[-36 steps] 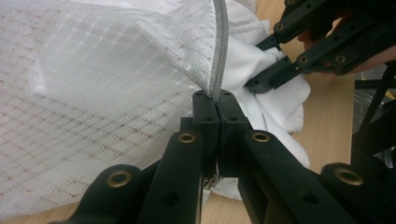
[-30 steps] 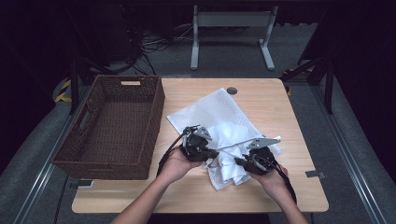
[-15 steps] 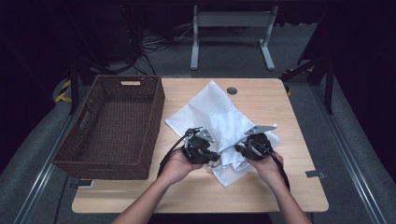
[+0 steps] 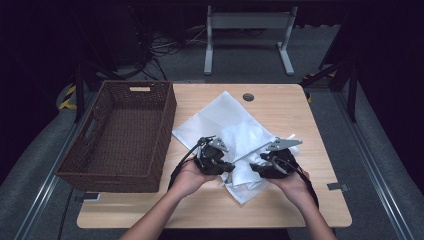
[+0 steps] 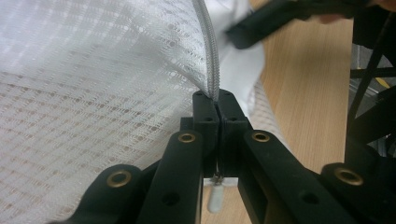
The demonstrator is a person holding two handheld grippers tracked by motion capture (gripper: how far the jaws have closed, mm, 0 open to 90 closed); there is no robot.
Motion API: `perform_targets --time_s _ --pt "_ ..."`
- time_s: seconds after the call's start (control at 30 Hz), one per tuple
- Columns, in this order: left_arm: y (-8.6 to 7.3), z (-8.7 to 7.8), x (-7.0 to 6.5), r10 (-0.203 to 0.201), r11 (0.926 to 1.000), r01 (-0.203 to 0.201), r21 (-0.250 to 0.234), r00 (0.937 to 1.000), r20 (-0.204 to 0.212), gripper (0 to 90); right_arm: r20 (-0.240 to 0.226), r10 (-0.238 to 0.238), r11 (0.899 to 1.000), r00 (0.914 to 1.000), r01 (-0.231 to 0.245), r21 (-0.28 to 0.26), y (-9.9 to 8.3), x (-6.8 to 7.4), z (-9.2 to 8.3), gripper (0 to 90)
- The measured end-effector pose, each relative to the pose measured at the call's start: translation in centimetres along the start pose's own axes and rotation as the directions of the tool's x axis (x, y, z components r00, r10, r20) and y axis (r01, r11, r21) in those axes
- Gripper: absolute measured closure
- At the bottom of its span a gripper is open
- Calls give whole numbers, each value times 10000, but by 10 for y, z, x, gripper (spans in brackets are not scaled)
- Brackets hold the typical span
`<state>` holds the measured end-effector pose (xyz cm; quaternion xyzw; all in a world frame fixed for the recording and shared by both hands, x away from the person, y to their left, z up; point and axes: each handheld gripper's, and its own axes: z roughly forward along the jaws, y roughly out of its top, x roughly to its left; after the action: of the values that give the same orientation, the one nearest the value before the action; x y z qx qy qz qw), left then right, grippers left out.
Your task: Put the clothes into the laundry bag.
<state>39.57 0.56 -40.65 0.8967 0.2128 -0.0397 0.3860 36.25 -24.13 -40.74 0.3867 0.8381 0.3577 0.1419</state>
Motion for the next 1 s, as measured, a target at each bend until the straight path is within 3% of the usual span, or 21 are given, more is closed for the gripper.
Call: perform_targets --time_s 0.13,0.23,0.33,0.43,0.53,0.63,0.83,1.0 --pt "0 1 0 44 10000 -44 0 10000 -9 888 -74 -453 9986 9989 455 267 -15 11 -12 321" --pt "0 1 -1 18 10000 -18 8 10000 -10 888 -136 -354 9984 9993 359 432 -24 17 -16 275" --pt "0 1 -1 10 10000 -10 14 10000 -35 888 401 -678 9949 9969 645 770 -31 22 -17 210" --pt "0 0 -1 7 10000 -7 -4 10000 -41 888 639 -420 9969 9971 376 684 -33 21 -24 182" --pt "-1 0 -1 -6 10000 6 12 10000 -28 888 551 -201 9970 9983 159 756 -37 22 -29 182" --pt "0 1 -2 8 10000 -8 37 10000 -37 888 334 -129 9919 9994 86 1267 -45 27 -24 210" --pt "0 2 -3 54 10000 -54 54 10000 -14 888 -243 42 9852 9997 0 1712 -48 28 -4 303" --pt "0 4 -4 95 9999 -95 118 10000 14 889 -514 142 9883 9986 -62 1521 -42 28 8 511"
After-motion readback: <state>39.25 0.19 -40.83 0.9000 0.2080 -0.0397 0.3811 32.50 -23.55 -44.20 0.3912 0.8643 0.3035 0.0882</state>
